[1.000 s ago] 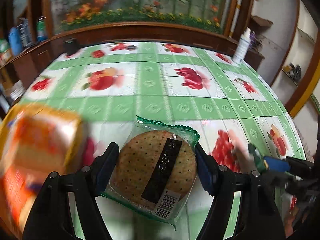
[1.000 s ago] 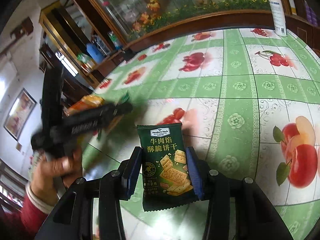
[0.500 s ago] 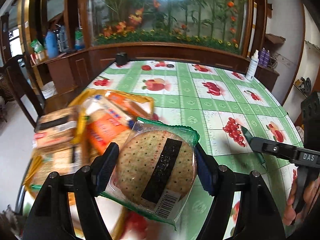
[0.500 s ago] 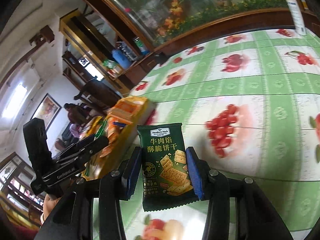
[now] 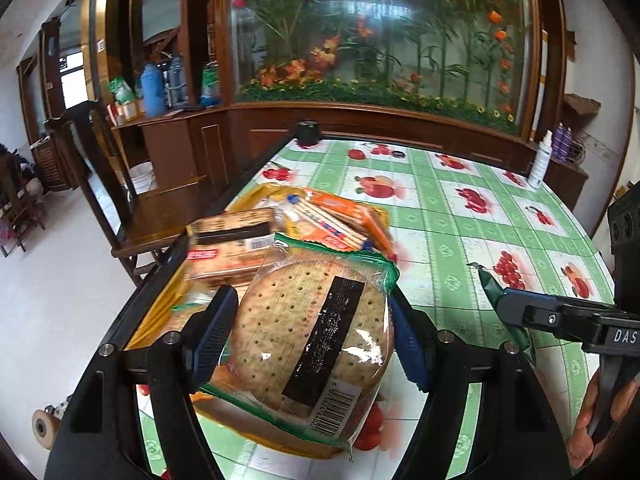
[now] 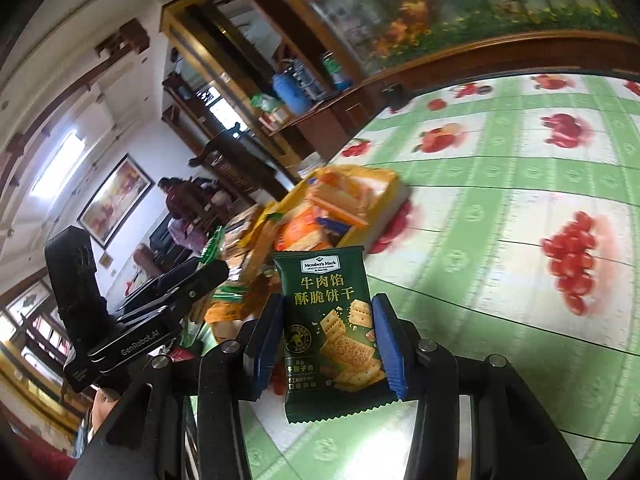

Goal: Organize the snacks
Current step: 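Lift and carry both held packs over the yellow-rimmed tray, then open both tools to drop the round and green packs into the tray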

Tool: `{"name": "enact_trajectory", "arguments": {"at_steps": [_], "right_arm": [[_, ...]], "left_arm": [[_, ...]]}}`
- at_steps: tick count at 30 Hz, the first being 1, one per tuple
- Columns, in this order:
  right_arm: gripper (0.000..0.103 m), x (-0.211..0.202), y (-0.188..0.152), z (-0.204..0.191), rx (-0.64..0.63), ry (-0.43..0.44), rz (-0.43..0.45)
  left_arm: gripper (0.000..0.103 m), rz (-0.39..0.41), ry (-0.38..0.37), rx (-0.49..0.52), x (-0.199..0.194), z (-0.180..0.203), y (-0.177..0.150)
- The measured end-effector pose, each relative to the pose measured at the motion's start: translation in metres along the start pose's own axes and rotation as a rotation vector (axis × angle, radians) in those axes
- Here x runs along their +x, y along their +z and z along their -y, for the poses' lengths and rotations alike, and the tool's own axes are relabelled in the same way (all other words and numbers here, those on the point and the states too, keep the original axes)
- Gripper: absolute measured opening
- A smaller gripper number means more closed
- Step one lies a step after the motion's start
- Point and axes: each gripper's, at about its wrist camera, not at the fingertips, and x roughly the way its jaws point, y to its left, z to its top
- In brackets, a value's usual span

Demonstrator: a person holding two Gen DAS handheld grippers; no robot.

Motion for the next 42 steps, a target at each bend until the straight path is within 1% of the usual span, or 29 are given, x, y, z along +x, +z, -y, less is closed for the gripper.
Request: {"name": "enact_trajectory", "arguments": {"at_steps": [5,9,15,18,22,25,27,29,33,36,37,38,40,42], "right_arm": [[0.046,0.021,0.006,-0.024,-0.039,0.021,-0.021],[0.046,0.033,0.011,-0.035,-0.054,0.039,-0.032],[0.046,0.058,0.031,-0.049,-0.07,0.067,-0.038],[0.046,0.078,0.047,-0.054,-0.074,0.071,-0.043],[0.046,0.108,0.068,-0.06,-0.084,0.05,-0.052],[0.046,0.127,0.081,-0.057,-0.08,0.022,-0.054],[0.046,0.139,0.086,-0.054,-0.071,0.011,-0.071],[0.046,0.148,0.088,-0.052,-0.072,0.021,-0.079],[0.048,0.159,0.091,-0.06,-0.105,0.001,-0.105],[0.054,0.161,0.088,-0.064,-0.112,-0.005,-0.116],[0.066,0.159,0.087,-0.064,-0.11,0.002,-0.108],[0.076,0.157,0.086,-0.064,-0.106,0.006,-0.099],[0.081,0.15,0.084,-0.064,-0.101,0.013,-0.077],[0.081,0.141,0.082,-0.063,-0.096,0.022,-0.055]], "left_arm": [[0.073,0.008,0.027,-0.027,-0.002,-0.018,-0.001],[0.073,0.01,0.055,-0.043,-0.001,-0.028,-0.002],[0.073,0.001,0.072,-0.083,0.007,-0.048,-0.002],[0.073,-0.01,0.062,-0.106,0.016,-0.053,0.0],[0.073,-0.013,0.049,-0.125,0.026,-0.055,0.009],[0.073,-0.011,0.046,-0.125,0.032,-0.055,0.015],[0.073,-0.008,0.045,-0.123,0.034,-0.053,0.018],[0.073,-0.013,0.045,-0.121,0.039,-0.052,0.02],[0.074,-0.025,0.053,-0.122,0.047,-0.053,0.021],[0.078,-0.028,0.06,-0.121,0.045,-0.053,0.018],[0.079,-0.027,0.062,-0.12,0.045,-0.053,0.018],[0.082,-0.026,0.064,-0.118,0.044,-0.052,0.018],[0.084,-0.025,0.073,-0.115,0.042,-0.051,0.017],[0.084,-0.027,0.076,-0.119,0.04,-0.051,0.016]]}}
